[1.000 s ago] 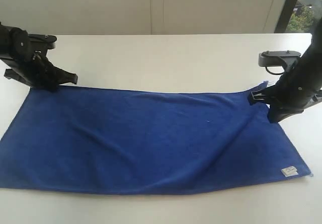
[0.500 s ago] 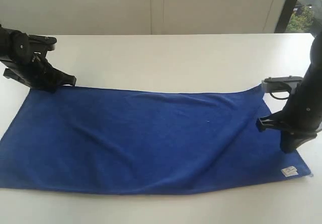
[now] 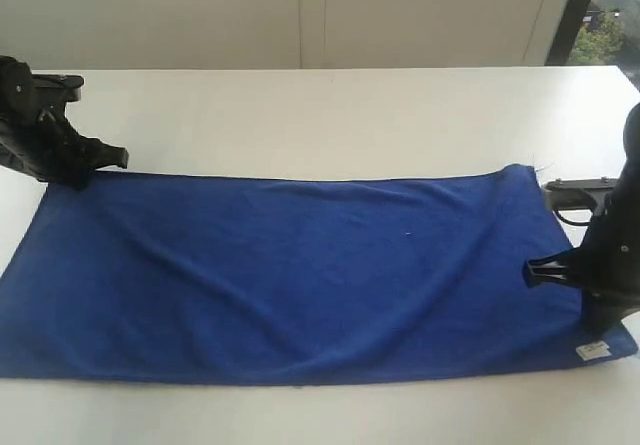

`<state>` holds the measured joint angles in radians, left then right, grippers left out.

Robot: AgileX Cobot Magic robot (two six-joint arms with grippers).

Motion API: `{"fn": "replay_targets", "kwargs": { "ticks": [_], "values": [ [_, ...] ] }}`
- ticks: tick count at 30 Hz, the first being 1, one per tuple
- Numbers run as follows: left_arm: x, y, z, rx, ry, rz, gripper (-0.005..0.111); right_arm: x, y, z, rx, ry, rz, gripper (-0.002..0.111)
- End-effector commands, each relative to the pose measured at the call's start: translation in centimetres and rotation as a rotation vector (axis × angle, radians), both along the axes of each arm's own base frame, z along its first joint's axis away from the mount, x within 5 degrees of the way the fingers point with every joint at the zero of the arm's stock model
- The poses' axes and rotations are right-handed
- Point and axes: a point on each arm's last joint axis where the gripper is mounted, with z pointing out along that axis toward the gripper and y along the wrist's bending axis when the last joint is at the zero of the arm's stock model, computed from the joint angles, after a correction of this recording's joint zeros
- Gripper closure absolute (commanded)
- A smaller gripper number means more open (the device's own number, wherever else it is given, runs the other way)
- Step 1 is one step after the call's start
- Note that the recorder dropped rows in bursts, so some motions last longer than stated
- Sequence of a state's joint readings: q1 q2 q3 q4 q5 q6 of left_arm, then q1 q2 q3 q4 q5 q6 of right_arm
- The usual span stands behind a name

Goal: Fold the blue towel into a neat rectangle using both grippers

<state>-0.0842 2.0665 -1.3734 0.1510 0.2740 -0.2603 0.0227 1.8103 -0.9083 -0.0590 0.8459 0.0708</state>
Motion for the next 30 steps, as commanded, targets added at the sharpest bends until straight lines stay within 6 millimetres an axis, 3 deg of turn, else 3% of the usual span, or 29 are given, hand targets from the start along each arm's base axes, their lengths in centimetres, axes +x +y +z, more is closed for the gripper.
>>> {"fn": "replay_targets", "kwargs": {
  "ticks": [1, 15, 24, 27, 30],
  "values": [
    [-0.2, 0.2, 0.0, 0.000, 0.029, 0.016, 0.107, -1.0, -0.5, -0.1, -0.036, 0.055, 0.015, 0.108],
    [-0.3, 0.2, 0.5, 0.012, 0.020, -0.009, 0.107, 0.2, -0.3, 1.7, -0.021, -0.148, 0.018, 0.108],
    [-1.5, 0.3, 7.1, 0.013, -0.100, -0.019, 0.107, 0.7, -0.1, 5.9, 0.010, -0.417, 0.003, 0.108],
    [-3.5, 0.5, 8.5, 0.033, 0.025, -0.018, 0.107, 0.7, 0.2, 6.6, 0.038, -0.461, 0.015, 0.108],
    [-5.3, 0.6, 8.8, 0.064, 0.191, -0.089, 0.107, 1.7, 0.3, 5.9, 0.056, -0.489, 0.007, 0.108]
  ]
}}
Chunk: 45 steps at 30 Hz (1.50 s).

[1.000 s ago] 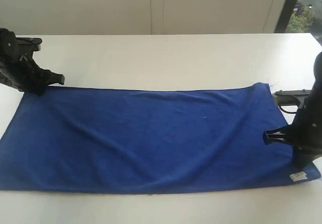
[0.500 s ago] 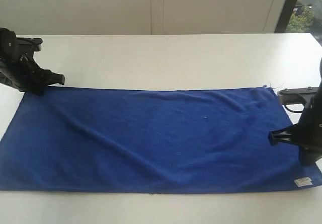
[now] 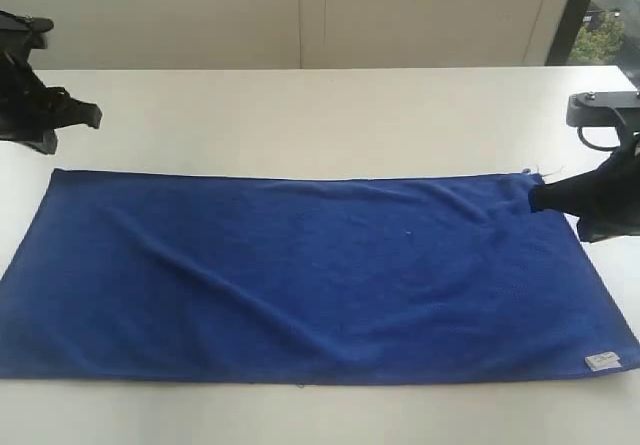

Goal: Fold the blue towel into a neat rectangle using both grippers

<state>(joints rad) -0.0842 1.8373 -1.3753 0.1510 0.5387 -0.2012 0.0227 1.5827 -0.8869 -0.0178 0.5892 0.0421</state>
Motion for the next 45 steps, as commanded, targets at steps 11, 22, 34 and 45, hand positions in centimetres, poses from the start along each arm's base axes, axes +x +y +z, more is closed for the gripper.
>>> {"fn": "replay_targets", "kwargs": {
  "ticks": [11, 22, 34, 45],
  "values": [
    [-6.4, -0.7, -3.8, -0.080, 0.475, -0.118, 0.107, 3.6, 0.1, -3.0, 0.005, 0.030, 0.020, 0.108],
    [-8.0, -0.2, -5.2, -0.034, 0.568, -0.139, 0.107, 3.7, 0.1, -3.0, 0.005, 0.024, 0.020, 0.108],
    [-8.7, 0.5, -5.7, 0.037, 0.613, -0.162, 0.107, 3.9, 0.1, -4.2, 0.005, 0.053, 0.020, 0.108],
    [-9.2, 0.7, -6.4, 0.061, 0.630, -0.171, 0.107, 3.9, -0.2, -5.5, -0.023, 0.101, 0.042, 0.108]
  ]
}}
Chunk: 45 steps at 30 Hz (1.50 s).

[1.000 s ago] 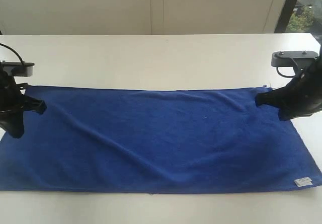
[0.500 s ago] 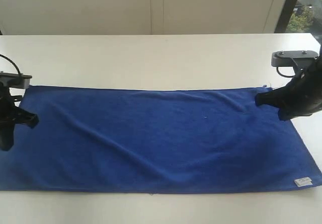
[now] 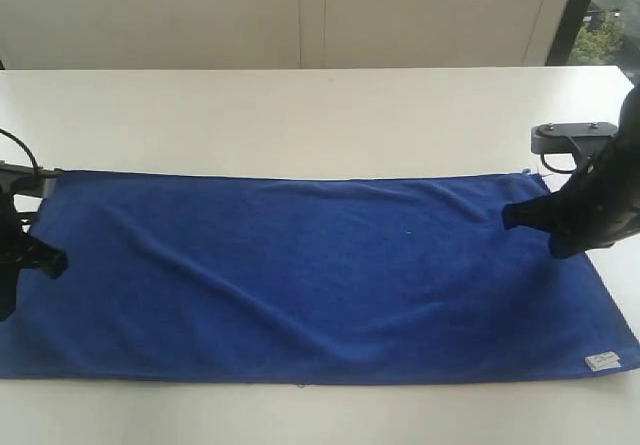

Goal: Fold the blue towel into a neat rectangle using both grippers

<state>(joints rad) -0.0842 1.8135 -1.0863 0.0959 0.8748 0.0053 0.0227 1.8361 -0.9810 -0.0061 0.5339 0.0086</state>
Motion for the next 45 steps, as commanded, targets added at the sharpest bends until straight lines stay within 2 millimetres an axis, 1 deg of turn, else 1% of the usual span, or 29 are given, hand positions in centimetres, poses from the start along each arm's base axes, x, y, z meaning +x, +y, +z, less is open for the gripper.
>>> {"fn": "replay_targets", "kwargs": {
  "ticks": [1, 17, 23, 45],
  "values": [
    [-0.4, 0.3, 0.2, 0.026, 0.029, -0.018, 0.107, 0.1, -0.3, 0.0, -0.020, -0.004, 0.019, 0.108],
    [-1.0, 0.5, 0.2, 0.038, 0.085, -0.067, 0.107, 0.2, -0.4, 0.1, -0.030, -0.012, 0.029, 0.108],
    [-1.4, 0.5, -0.7, 0.033, 0.073, -0.070, 0.107, 0.2, -0.4, 0.1, -0.030, -0.012, 0.029, 0.108],
    [-2.9, 0.8, -1.9, 0.052, 0.122, -0.085, 0.107, 0.2, -0.4, 0.1, -0.030, -0.016, 0.029, 0.108]
  ]
}}
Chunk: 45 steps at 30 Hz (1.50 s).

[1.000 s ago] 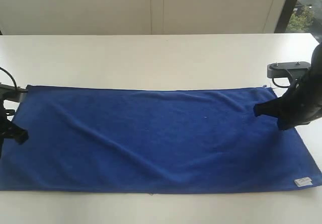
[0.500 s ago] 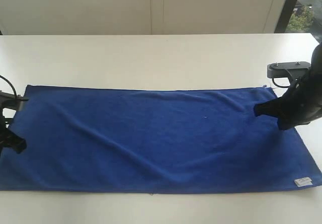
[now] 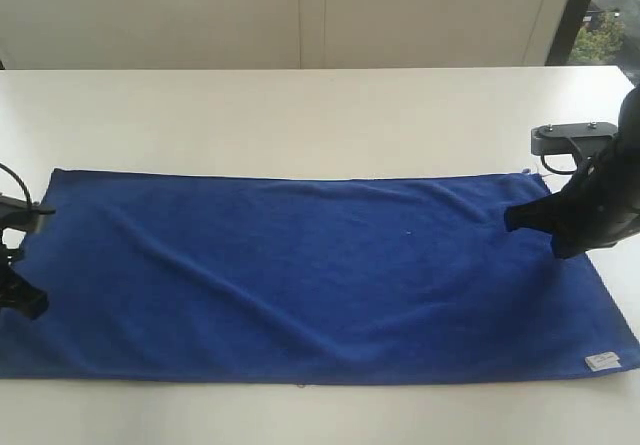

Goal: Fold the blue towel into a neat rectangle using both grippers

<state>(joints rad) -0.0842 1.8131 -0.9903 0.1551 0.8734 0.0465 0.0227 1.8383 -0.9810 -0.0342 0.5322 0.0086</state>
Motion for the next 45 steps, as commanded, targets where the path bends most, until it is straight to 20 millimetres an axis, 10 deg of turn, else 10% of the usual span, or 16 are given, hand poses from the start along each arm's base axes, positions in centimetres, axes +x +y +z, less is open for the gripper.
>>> {"fn": "replay_targets", "kwargs": {
  "ticks": [1, 16, 25, 45],
  "values": [
    [-0.7, 0.2, -0.1, 0.012, 0.028, -0.009, 0.107, 0.2, -0.2, 0.1, -0.009, -0.016, 0.010, 0.108],
    [-0.6, 0.6, 0.2, 0.053, 0.036, -0.011, 0.107, 0.3, -0.2, 0.2, -0.009, -0.027, 0.010, 0.108],
    [0.7, -2.1, 5.7, -0.247, -0.194, -0.002, 0.107, 0.3, -0.2, 0.2, -0.009, -0.028, 0.010, 0.108],
    [0.0, -2.1, -0.1, -0.264, -0.007, -0.062, 0.107, 0.3, -0.2, 0.1, -0.007, -0.024, 0.008, 0.108]
  ]
}}
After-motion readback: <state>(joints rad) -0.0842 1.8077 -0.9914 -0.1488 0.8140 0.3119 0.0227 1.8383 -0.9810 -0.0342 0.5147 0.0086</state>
